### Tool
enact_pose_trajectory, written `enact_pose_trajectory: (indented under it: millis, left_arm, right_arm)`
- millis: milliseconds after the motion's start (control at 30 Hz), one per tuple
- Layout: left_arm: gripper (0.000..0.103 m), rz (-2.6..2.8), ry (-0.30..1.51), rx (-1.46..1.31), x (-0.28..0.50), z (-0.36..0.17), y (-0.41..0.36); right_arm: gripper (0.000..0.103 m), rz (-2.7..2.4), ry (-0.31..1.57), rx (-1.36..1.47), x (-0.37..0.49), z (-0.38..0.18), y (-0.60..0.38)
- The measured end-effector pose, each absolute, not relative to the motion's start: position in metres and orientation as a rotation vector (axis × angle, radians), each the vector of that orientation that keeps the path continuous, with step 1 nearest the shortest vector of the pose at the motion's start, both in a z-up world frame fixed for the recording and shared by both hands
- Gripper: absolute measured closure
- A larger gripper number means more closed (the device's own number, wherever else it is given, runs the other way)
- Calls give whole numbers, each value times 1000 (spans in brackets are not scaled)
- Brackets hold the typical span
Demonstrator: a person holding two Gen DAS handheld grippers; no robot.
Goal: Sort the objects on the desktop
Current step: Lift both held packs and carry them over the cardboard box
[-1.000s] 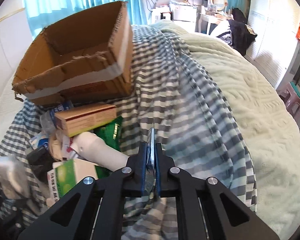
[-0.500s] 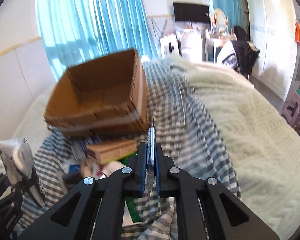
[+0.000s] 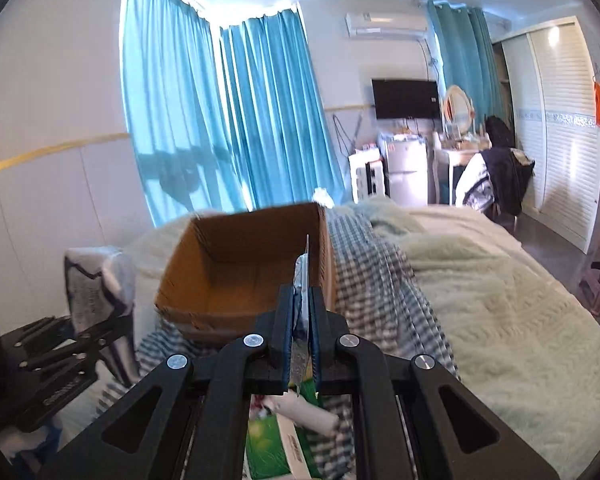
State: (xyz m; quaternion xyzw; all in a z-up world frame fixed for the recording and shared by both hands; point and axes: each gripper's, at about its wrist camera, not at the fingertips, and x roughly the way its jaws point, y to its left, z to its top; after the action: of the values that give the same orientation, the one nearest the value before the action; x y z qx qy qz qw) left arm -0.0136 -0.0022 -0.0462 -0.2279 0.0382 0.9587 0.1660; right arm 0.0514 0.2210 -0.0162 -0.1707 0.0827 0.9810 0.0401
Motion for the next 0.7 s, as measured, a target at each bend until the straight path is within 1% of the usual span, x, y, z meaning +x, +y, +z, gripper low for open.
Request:
enact_pose_trajectory:
  millis: [233,433,700]
  left_arm:
    - [74,2777,100,-560,-36,-22,-10]
    - [74,2806,100,-488,-52,-4,-12]
    - [74,2817,141,-417,-78,9,-1]
  right_arm:
    - [96,3036,194,-388,36,13,204]
    - [96,3063,96,-349,21,31,189]
    - [96,3081,49,-286,-5,48,188]
